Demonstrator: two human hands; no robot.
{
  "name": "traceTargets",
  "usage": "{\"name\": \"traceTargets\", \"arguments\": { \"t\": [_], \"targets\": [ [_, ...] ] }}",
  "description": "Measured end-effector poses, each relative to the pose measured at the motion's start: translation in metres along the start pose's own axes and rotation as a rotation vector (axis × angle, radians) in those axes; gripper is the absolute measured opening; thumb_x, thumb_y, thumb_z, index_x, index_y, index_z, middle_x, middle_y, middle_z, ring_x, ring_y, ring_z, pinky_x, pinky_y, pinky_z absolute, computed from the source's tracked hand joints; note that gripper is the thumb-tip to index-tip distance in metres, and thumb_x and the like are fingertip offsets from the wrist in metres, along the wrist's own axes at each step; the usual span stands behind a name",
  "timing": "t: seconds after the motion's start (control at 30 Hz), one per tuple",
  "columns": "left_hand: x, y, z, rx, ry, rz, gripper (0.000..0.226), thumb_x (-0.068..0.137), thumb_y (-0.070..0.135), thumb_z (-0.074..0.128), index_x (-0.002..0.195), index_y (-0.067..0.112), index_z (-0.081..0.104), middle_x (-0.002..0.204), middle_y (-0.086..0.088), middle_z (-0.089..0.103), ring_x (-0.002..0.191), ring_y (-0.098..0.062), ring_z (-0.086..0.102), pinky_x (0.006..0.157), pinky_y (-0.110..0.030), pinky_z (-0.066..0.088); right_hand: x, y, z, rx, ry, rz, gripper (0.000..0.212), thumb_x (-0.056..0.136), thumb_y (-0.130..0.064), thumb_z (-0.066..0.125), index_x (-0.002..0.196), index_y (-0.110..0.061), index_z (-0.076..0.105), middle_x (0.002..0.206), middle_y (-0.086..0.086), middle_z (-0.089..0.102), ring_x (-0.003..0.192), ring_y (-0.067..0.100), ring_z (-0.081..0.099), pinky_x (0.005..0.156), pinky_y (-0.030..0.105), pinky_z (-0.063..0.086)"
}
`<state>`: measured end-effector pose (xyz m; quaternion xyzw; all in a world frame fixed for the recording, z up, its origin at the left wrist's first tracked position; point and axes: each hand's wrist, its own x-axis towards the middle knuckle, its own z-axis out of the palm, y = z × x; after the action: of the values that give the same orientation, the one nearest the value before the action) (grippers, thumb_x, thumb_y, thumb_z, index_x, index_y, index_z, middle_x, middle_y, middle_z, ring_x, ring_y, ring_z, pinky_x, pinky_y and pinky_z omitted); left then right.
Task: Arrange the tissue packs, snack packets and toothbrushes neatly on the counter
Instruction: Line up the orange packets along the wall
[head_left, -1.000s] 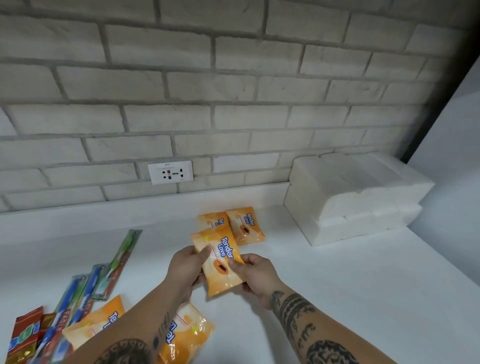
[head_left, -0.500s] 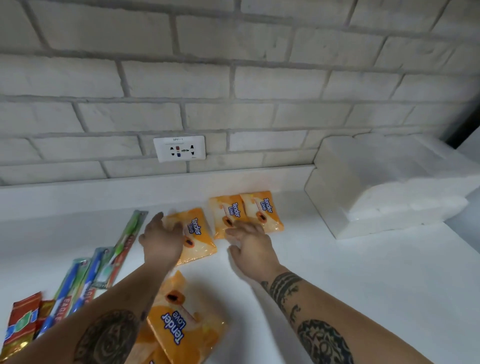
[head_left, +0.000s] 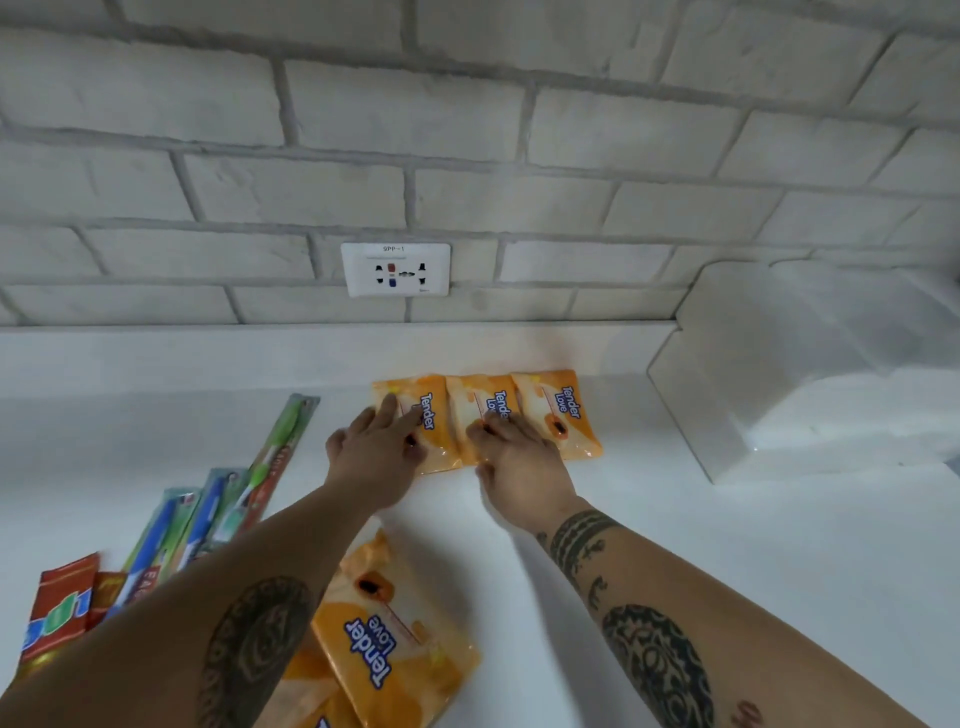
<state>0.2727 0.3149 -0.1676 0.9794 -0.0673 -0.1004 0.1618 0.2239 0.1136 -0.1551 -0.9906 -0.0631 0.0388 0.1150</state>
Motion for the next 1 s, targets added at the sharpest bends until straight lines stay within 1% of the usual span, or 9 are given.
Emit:
{"name": "traceTargets", "arguments": {
  "t": [0.27,0.43,0.53,0.67,0.73,0.8,0.87,0.93,1.0],
  "targets": [
    [0.005,0.003,0.001,0.023,-0.024,0.031,0.057,0.106,0.049,0.034,0.161,0.044,0.017,0.174,0.006,0.001,0.160,-0.023,0.004,0.124,-0.051,0.010,0.001,-0.002,-0.004,-0.018,-0.009,0.012,0.051,0.099,-0.032,0.053,0.148,-0.032,0.043,0.163,-0.005,0.032,0.153,0.028,0.022,0.115,0.051,0.031],
    [-0.001,0.002,0.000,-0.002,-0.020,0.054,0.057,0.107,0.045,0.032,0.162,0.040,0.018,0.174,0.003,-0.001,0.160,-0.025,0.004,0.126,-0.052,0.008,-0.001,-0.005,-0.006,-0.021,-0.023,0.018,0.052,0.100,-0.030,0.052,0.151,-0.030,0.039,0.164,-0.004,0.029,0.154,0.028,0.018,0.117,0.051,0.027],
    [-0.005,0.001,-0.001,-0.055,-0.025,0.063,0.062,0.107,0.045,0.033,0.164,0.036,0.012,0.174,0.001,-0.005,0.160,-0.029,0.004,0.127,-0.053,0.008,-0.003,-0.007,-0.010,-0.026,-0.038,0.015,0.054,0.100,-0.030,0.054,0.151,-0.028,0.038,0.165,-0.002,0.028,0.155,0.029,0.016,0.118,0.052,0.026],
    [-0.015,0.002,-0.011,-0.159,-0.025,0.078,0.067,0.108,0.040,0.039,0.166,0.022,0.009,0.174,-0.006,-0.006,0.160,-0.030,-0.002,0.127,-0.042,0.004,-0.012,-0.014,-0.010,-0.013,0.012,0.009,0.054,0.099,-0.032,0.053,0.151,-0.027,0.040,0.167,-0.001,0.023,0.156,0.029,0.011,0.120,0.054,0.021],
    [-0.022,-0.001,-0.016,-0.200,-0.030,0.039,0.070,0.107,0.039,0.043,0.166,0.020,0.010,0.174,-0.006,-0.005,0.160,-0.032,0.000,0.127,-0.042,0.007,-0.020,-0.023,-0.012,0.044,0.081,0.003,0.049,0.098,-0.031,0.053,0.146,-0.025,0.049,0.162,0.000,0.034,0.153,0.029,0.021,0.119,0.053,0.027],
    [-0.033,-0.010,-0.019,-0.206,-0.029,-0.003,0.072,0.104,0.038,0.049,0.165,0.019,0.016,0.174,-0.006,0.005,0.158,-0.036,0.010,0.126,-0.047,0.017,-0.032,-0.037,-0.015,0.091,0.070,0.014,0.043,0.097,-0.034,0.050,0.138,-0.024,0.057,0.149,0.001,0.047,0.143,0.027,0.033,0.111,0.048,0.033],
    [-0.048,-0.021,-0.020,-0.173,0.006,0.000,0.067,0.096,0.038,0.055,0.157,0.018,0.038,0.166,-0.007,0.030,0.151,-0.037,0.028,0.121,-0.049,0.029,-0.045,-0.054,-0.018,0.112,-0.027,0.036,0.042,0.098,-0.043,0.048,0.131,-0.023,0.063,0.136,0.003,0.056,0.133,0.028,0.040,0.104,0.045,0.034],
    [-0.066,-0.030,-0.024,-0.162,0.002,0.017,0.060,0.080,0.045,0.056,0.135,0.022,0.060,0.143,-0.004,0.056,0.136,-0.032,0.047,0.111,-0.046,0.041,-0.060,-0.071,-0.017,0.122,-0.133,0.056,0.050,0.095,-0.055,0.046,0.127,-0.021,0.065,0.131,0.005,0.058,0.128,0.028,0.043,0.101,0.046,0.034],
    [-0.089,-0.033,-0.032,-0.151,-0.099,0.002,0.060,0.070,0.053,0.057,0.123,0.028,0.067,0.128,0.002,0.063,0.125,-0.026,0.055,0.105,-0.043,0.047,-0.076,-0.085,-0.012,0.137,-0.222,0.096,0.065,0.089,-0.069,0.046,0.132,-0.024,0.062,0.135,0.003,0.055,0.129,0.027,0.043,0.104,0.047,0.036]
  ]
}}
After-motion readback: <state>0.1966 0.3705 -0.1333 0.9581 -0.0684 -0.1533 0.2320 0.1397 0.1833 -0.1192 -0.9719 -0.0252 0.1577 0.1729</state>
